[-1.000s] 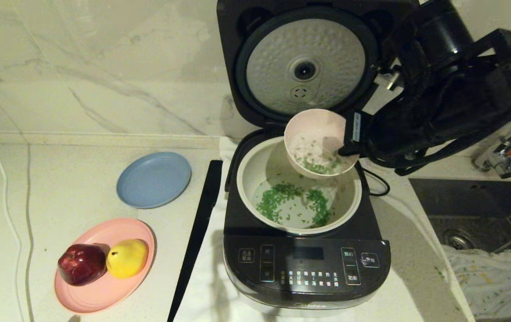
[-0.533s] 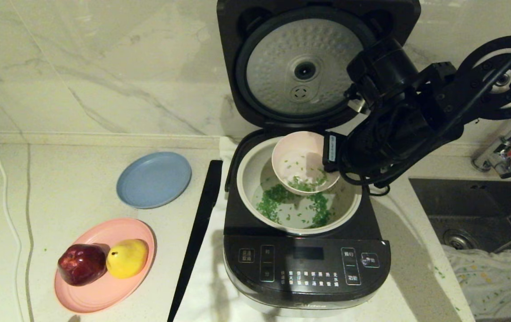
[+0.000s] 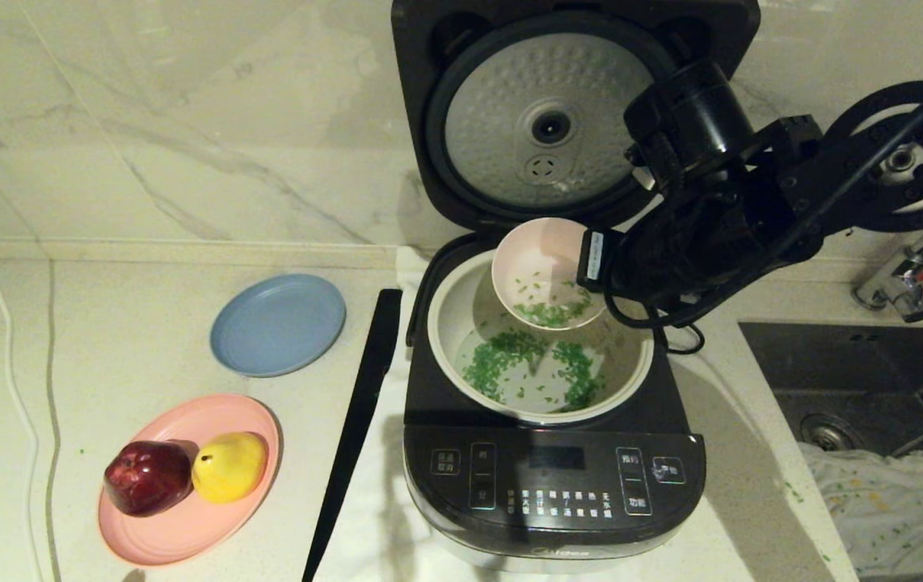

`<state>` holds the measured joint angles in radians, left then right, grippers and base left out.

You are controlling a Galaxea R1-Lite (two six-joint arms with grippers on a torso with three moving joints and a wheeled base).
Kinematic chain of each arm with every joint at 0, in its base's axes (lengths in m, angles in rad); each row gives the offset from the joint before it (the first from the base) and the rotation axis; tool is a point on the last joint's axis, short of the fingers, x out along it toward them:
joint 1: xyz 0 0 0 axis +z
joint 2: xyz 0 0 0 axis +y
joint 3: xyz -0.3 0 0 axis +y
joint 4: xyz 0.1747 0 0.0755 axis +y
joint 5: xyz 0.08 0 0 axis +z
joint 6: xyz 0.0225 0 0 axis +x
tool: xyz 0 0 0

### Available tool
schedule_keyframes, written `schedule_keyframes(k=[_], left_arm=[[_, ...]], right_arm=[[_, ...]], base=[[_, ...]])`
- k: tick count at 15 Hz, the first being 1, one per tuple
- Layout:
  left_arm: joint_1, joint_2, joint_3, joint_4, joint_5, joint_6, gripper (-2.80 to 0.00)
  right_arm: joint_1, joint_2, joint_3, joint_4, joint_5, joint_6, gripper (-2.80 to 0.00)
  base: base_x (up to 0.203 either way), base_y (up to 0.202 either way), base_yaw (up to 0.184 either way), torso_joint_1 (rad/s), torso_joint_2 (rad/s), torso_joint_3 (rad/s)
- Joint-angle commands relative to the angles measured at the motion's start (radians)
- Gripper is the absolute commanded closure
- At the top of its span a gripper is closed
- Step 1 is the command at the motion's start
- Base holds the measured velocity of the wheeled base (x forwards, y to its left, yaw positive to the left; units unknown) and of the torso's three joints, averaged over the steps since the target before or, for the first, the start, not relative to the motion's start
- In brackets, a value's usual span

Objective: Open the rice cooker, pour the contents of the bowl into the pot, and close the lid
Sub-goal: Pour the water from the bowl into the rice cooker

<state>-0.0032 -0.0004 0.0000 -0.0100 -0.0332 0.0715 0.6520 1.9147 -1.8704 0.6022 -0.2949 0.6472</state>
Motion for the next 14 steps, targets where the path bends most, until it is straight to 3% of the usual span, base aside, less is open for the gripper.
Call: schedule_keyframes(k=[1, 3, 6, 8, 10, 12, 14], left_arm=[[0.000, 0.000, 0.005, -0.001, -0.001, 0.001, 0.00], [0.000, 0.000, 0.005, -0.001, -0.001, 0.001, 0.00], [0.000, 0.000, 0.005, -0.001, -0.001, -0.001, 0.00], [0.000, 0.000, 0.005, -0.001, -0.001, 0.001, 0.00], [0.000, 0.000, 0.005, -0.001, -0.001, 0.001, 0.00], [0.000, 0.000, 0.005, -0.001, -0.001, -0.001, 0.00], [0.000, 0.000, 0.005, -0.001, -0.001, 0.001, 0.00]], right_arm=[[0.026, -0.014, 0.116, -0.184, -0.126, -0.015, 0.00], [0.035, -0.033, 0.254, -0.406, -0.196, -0.080, 0.00], [0.039, -0.052, 0.493, -0.861, -0.308, -0.236, 0.00], [0.039, -0.043, 0.630, -1.260, -0.354, -0.420, 0.00], [0.059, -0.010, 0.718, -1.589, -0.410, -0.657, 0.00], [0.068, 0.054, 0.749, -1.817, -0.440, -0.832, 0.00], [0.057, 0.083, 0.763, -1.921, -0.423, -0.902, 0.00]], base=[[0.000, 0.000, 0.000, 0.000, 0.00, 0.000], [0.000, 0.000, 0.000, 0.000, 0.00, 0.000], [0.000, 0.000, 0.000, 0.000, 0.00, 0.000], [0.000, 0.000, 0.000, 0.000, 0.00, 0.000], [0.000, 0.000, 0.000, 0.000, 0.00, 0.000], [0.000, 0.000, 0.000, 0.000, 0.00, 0.000], [0.000, 0.000, 0.000, 0.000, 0.00, 0.000]])
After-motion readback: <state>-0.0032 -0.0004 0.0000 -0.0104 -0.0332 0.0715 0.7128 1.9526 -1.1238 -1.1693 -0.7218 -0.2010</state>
